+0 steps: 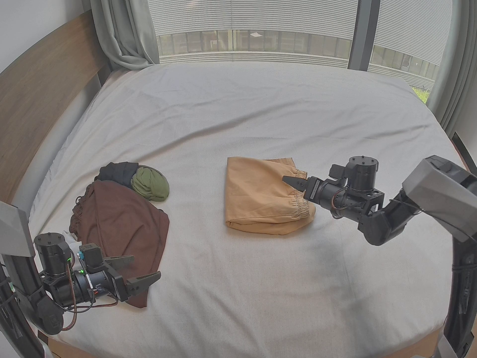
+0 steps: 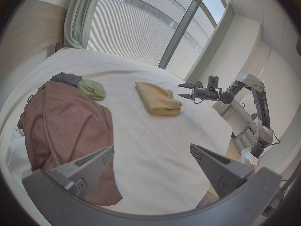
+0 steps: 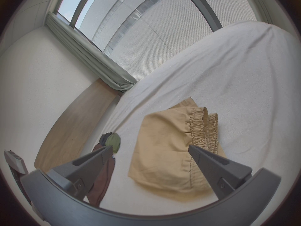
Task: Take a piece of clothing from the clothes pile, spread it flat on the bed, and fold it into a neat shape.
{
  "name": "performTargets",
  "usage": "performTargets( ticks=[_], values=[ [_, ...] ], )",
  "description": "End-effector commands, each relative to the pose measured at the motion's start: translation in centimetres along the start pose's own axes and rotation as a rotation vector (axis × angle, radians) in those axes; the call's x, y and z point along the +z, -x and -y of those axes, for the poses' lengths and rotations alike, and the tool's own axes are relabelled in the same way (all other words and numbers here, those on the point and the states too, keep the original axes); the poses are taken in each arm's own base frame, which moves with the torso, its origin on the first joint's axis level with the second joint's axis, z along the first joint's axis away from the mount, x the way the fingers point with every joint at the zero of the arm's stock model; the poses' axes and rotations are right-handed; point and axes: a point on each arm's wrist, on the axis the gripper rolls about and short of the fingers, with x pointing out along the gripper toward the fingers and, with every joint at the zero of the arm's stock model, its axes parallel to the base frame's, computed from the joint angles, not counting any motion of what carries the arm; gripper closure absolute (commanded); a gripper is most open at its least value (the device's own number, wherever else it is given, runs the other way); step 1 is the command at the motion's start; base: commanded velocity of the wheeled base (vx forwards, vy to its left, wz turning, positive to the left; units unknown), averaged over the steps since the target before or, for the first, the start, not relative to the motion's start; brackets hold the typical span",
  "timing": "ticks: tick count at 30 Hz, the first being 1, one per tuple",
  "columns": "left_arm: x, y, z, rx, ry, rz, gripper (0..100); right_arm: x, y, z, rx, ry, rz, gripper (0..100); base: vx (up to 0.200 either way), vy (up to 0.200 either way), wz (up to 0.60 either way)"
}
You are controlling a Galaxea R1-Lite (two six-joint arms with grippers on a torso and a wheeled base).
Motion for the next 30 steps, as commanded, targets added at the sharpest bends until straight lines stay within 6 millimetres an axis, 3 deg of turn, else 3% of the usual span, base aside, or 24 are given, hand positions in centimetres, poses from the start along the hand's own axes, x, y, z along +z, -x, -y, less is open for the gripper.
performTargets(
  ticks=[1,2,4,5,6,10,16,22,24,25,30],
  values=[
    [2.2,1.4,3.0,-0.104,-0.055,0.101,0,2.9,6.4,-4.5,0.074,0.062,0.095,0,0.0,0.0,0.0],
    [3.3,2.0,4.7,-0.162,-0.073,0.152,0,2.3,9.6,-4.8,0.061,0.117,0.095,0,0.0,0.0,0.0],
    [3.8,2.5,5.8,-0.203,-0.096,0.186,0,1.5,12.3,-5.0,0.057,0.167,0.099,0,0.0,0.0,0.0],
    [3.8,2.5,5.8,-0.203,-0.096,0.186,0,1.5,12.3,-5.0,0.057,0.167,0.099,0,0.0,0.0,0.0],
    [4.1,2.7,6.5,-0.218,-0.115,0.204,0,0.8,14.4,-5.3,0.059,0.197,0.107,0,0.0,0.0,0.0],
    [4.2,2.7,7.2,-0.205,-0.14,0.219,0,-0.1,18.5,-6.1,0.078,0.228,0.144,0,0.0,0.0,0.0],
    [4.2,2.6,7.3,-0.173,-0.189,0.225,0,-2.3,22.1,-5.3,0.03,0.301,0.099,0,0.0,0.0,0.0],
    [4.2,2.9,6.6,-0.117,-0.264,0.232,0,-4.0,24.7,-5.2,0.015,0.316,0.054,0,0.0,0.0,0.0],
    [4.2,2.9,6.6,-0.117,-0.264,0.232,0,-4.0,24.7,-5.2,0.015,0.316,0.054,0,0.0,0.0,0.0],
    [4.3,3.6,6.0,-0.061,-0.314,0.234,0,-4.6,26.2,-5.5,0.023,0.332,0.056,0,0.0,0.0,0.0],
    [4.1,5.7,6.2,-0.021,-0.327,0.2,0,-4.4,27.9,-6.0,0.02,0.357,0.077,0,0.0,0.0,0.0]
  ],
)
